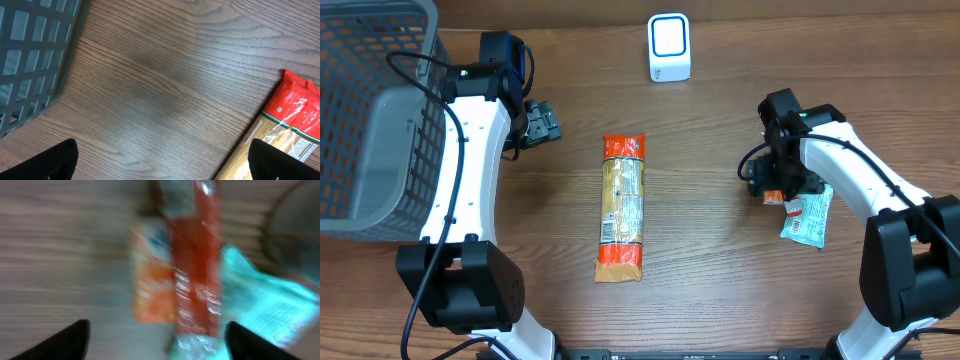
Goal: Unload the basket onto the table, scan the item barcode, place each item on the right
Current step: 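Release the snack and move the right gripper onto the spaghetti pack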
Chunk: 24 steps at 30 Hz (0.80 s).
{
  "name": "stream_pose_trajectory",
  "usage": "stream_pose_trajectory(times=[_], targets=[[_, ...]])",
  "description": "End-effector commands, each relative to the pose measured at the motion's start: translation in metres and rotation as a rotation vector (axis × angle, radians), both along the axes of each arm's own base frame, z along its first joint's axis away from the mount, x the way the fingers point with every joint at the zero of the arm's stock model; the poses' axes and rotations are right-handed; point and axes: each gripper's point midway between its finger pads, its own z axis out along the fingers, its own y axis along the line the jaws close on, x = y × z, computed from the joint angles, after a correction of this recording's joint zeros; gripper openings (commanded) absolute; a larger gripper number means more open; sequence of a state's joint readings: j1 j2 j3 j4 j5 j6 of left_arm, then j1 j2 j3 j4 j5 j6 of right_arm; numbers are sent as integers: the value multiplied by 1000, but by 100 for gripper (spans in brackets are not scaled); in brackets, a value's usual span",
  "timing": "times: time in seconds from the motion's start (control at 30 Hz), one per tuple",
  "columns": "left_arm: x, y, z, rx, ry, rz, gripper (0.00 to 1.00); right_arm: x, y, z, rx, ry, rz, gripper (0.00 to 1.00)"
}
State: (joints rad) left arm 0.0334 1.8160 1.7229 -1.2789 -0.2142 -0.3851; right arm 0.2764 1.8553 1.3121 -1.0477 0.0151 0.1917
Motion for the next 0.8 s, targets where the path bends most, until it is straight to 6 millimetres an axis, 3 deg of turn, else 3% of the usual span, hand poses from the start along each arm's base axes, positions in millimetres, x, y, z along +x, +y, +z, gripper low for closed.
stream_pose_trajectory(times=[0.0,0.17,0.27,0.5,0.6,0.77], targets=[[0,1,0,12,4,-14,100,-3,51,8,291,27,19,100],[0,1,0,12,4,-14,100,0,113,38,651,20,86,100],[0,1,0,12,4,-14,100,6,129,42,673,15,10,97],[0,1,0,12,4,-14,100,12,170,29,492,-112,-132,96],[0,1,0,12,4,-14,100,6,187,21,297,-281,-156,100],[0,1,0,12,4,-14,100,-9,212,22,138,-483,-72,100]])
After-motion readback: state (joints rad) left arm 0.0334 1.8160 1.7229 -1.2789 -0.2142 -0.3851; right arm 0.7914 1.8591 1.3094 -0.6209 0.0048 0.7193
